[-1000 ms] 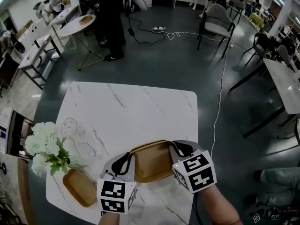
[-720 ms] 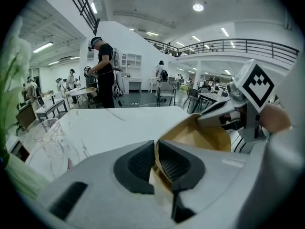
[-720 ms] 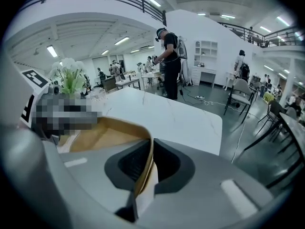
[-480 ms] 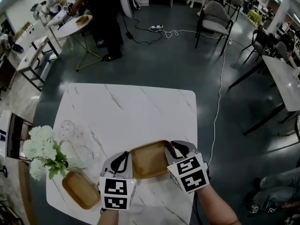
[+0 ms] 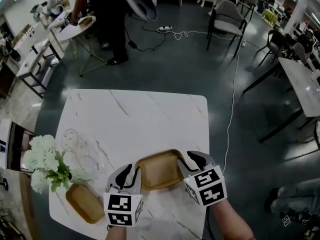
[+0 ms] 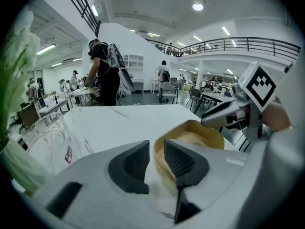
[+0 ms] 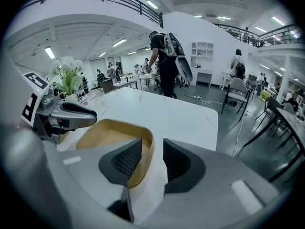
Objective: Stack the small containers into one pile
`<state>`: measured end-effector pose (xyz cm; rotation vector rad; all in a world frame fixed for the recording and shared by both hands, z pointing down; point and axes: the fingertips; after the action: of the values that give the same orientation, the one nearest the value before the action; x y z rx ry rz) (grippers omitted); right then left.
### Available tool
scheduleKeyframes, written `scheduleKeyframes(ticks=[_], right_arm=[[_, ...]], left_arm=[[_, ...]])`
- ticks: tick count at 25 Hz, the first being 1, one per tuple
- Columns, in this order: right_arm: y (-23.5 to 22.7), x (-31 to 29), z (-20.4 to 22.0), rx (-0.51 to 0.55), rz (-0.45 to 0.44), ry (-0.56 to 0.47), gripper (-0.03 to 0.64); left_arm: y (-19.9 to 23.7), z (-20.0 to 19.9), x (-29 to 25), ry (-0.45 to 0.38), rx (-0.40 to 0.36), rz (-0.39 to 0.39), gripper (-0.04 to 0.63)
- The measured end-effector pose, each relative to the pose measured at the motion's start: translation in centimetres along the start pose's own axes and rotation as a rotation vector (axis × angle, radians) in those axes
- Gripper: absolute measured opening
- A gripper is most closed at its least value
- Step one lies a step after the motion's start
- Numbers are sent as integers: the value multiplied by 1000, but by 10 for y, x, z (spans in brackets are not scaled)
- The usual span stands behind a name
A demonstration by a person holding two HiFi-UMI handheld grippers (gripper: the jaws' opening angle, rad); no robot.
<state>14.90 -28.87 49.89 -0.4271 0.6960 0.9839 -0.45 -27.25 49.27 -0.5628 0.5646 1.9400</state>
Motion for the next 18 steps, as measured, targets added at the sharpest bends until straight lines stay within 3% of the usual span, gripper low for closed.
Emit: scheduleKeyframes(ticks=[9,18], right_arm=[[5,-3,22,-73,-6,23,130],[11,-7,35,-107,-3,39,129]], left_arm=[[2,19,10,-29,167,25,114],[-9,40,11,0,239,37,127]])
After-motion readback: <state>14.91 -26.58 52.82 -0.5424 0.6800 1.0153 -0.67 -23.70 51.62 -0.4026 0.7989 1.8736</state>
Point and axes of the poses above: the fingertips, and each gripper's own axes: x backward along the fingers, y to its left, z out of its underside, and after that the axes turned 4 degrees about x, right-handed
